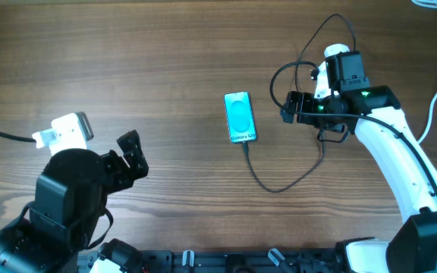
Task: Plug charger to phone and switch on socket
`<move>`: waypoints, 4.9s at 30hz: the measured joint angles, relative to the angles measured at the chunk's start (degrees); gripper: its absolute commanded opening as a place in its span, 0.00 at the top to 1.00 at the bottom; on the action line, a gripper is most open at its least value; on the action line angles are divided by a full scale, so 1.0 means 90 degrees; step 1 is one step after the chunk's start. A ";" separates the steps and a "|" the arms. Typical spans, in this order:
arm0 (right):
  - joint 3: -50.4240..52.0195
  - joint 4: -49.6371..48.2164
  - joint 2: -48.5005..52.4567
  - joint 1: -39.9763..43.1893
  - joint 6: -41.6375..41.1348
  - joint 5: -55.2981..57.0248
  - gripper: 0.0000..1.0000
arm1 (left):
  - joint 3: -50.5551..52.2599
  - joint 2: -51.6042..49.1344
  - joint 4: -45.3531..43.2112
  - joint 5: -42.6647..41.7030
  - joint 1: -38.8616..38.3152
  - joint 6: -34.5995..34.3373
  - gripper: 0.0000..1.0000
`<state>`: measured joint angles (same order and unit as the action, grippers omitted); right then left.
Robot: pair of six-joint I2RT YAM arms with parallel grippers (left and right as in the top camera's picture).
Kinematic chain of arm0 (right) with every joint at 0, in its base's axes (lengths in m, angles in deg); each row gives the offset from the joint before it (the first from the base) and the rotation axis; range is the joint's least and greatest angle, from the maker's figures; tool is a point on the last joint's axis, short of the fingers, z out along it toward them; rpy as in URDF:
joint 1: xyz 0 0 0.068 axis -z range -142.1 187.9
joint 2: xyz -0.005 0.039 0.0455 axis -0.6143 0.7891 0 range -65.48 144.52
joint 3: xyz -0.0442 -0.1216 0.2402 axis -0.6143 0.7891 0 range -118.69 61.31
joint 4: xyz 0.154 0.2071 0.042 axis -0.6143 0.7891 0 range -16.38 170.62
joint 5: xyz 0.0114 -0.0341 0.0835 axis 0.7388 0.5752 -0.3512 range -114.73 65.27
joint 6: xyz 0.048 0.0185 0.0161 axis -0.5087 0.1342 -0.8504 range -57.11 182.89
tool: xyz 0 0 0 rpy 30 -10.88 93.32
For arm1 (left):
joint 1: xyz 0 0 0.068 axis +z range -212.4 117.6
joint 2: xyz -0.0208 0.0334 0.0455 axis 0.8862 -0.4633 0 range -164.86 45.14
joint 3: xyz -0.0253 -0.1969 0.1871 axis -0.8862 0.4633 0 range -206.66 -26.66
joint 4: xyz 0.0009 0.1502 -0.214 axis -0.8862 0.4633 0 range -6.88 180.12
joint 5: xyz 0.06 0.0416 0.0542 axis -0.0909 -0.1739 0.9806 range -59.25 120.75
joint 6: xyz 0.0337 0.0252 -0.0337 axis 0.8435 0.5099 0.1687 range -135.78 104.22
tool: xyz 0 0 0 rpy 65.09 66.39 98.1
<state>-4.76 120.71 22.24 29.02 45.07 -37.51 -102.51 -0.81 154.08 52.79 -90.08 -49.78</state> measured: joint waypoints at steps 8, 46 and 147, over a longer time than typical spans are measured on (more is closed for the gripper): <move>0.0000 -0.0005 0.0000 0.0000 0.0000 0.0000 0.00 | 0.0826 0.0583 -0.0495 -0.0148 0.0704 -0.0073 0.00; 0.0000 -0.0022 0.0000 0.0000 0.0000 0.0027 0.00 | 0.8019 0.5017 -0.6696 -0.1804 0.3126 0.1882 0.00; -0.2630 -0.1705 0.3854 0.2042 -0.1226 0.2001 0.95 | 0.8024 0.5020 -0.6708 -0.1940 0.3126 0.2103 0.00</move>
<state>-28.43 105.37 56.93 47.40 34.03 -19.50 -30.30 44.37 93.71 35.33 -61.95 -30.85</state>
